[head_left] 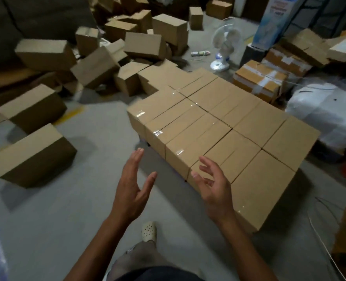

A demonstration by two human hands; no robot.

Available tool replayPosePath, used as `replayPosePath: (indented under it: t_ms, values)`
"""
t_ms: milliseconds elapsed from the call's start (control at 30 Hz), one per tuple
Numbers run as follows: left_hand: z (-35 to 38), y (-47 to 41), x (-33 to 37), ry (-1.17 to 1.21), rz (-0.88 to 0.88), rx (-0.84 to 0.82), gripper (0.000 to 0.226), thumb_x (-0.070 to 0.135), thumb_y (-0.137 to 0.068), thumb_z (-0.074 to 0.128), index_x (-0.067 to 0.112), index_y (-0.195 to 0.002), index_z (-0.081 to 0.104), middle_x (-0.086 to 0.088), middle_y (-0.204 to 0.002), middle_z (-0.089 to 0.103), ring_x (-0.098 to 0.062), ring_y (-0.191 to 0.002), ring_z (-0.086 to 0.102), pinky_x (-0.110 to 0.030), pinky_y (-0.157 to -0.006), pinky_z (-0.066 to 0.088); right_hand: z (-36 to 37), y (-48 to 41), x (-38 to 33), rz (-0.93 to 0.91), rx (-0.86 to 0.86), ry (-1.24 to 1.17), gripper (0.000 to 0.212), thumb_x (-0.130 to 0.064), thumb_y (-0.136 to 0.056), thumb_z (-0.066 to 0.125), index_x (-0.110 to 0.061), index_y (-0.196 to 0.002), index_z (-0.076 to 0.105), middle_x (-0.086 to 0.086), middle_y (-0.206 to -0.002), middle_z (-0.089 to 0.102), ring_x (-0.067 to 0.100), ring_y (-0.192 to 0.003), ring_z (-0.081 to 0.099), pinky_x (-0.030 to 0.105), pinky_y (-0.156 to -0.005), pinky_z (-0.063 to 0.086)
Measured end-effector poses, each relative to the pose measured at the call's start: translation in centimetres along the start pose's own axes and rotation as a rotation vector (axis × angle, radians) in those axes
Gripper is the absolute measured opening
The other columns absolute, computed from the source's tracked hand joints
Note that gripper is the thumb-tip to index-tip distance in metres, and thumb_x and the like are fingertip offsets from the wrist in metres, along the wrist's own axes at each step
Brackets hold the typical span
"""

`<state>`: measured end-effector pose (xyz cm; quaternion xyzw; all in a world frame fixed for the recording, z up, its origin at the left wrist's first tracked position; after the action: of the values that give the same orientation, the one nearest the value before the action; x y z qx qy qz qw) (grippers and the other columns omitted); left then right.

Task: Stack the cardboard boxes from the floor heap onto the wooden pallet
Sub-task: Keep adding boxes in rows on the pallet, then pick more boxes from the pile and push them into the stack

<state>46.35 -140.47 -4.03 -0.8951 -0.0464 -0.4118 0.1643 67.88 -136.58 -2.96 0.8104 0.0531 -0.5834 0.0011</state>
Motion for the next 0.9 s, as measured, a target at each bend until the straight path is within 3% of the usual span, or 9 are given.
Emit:
replayPosePath:
  t_ms: [100,267,467,567,667,900]
  values:
    - [-3.0,-1.0,-3.1,-0.018,-0.055,0.069,0.066,0.05,-0.095,0.051,0.032,-0.154,0.026,0.016,-0.154,0.028,-0.008,-0.143,0.031,-0.033,-0.113,0.031,4.6,-2.1,-1.1,-0.022,-0.085,-0.006,0.061,-0.063,-0.08,0.054,-0.037,-0.135,0.052,-0.023,-0.127,0.057,-0.007,-0.118,0.053,0.019,-0.089,0.051]
    - [-8.8,-4.3,-9.5,-0.011,-0.156,0.148,0.064,0.049,-0.093,0.05,0.035,-0.15,0.025,0.005,-0.156,0.034,-0.011,-0.139,0.032,-0.04,-0.112,0.035,14.4,-7.7,-3.6,-0.051,-0.187,-0.002,0.048,-0.051,-0.085,0.058,-0.038,-0.131,0.054,-0.016,-0.123,0.061,-0.003,-0.112,0.058,0.027,-0.087,0.056]
    - [-17.6,-10.3,-18.6,-0.045,-0.21,0.219,0.063,0.052,-0.094,0.049,0.032,-0.15,0.027,0.009,-0.155,0.034,-0.008,-0.143,0.031,-0.037,-0.117,0.032,28.1,-15.0,-7.7,-0.082,-0.339,-0.035,0.044,-0.049,-0.086,0.064,-0.039,-0.128,0.056,-0.009,-0.124,0.064,0.0,-0.111,0.061,0.017,-0.084,0.052]
    - [-22.0,-12.8,-22.9,-0.055,-0.259,0.271,0.065,0.049,-0.095,0.05,0.025,-0.153,0.032,0.004,-0.158,0.036,-0.011,-0.146,0.033,-0.041,-0.119,0.033,34.1,-17.6,-9.6,-0.084,-0.422,-0.036,0.04,-0.039,-0.092,0.067,-0.035,-0.131,0.057,-0.005,-0.124,0.063,0.002,-0.111,0.061,0.011,-0.078,0.05]
    - [-25.3,-15.1,-26.4,-0.063,-0.302,0.328,0.066,0.046,-0.096,0.051,0.024,-0.154,0.031,0.005,-0.158,0.035,-0.009,-0.146,0.031,-0.036,-0.119,0.031,39.3,-20.5,-11.1,-0.091,-0.477,-0.045,0.039,-0.032,-0.093,0.067,-0.032,-0.13,0.058,-0.005,-0.124,0.063,0.003,-0.111,0.06,0.005,-0.076,0.048]
    - [-30.1,-22.8,-35.8,-0.015,-0.474,0.5,0.066,0.045,-0.095,0.05,0.019,-0.153,0.035,0.0,-0.157,0.038,-0.011,-0.145,0.033,-0.041,-0.119,0.034,50.9,-30.0,-12.5,-0.114,-0.608,0.0,0.034,-0.028,-0.096,0.065,-0.026,-0.129,0.059,-0.008,-0.127,0.062,0.005,-0.113,0.06,0.005,-0.074,0.048]
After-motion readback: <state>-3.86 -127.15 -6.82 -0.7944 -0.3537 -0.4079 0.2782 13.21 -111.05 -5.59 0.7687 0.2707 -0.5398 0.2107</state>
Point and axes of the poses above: each hand's wrist, its own y-axis away from the middle knuckle, its own z-axis out of the palm, x = y × z, the point moved 1 cm from there along -y, towards the middle knuckle
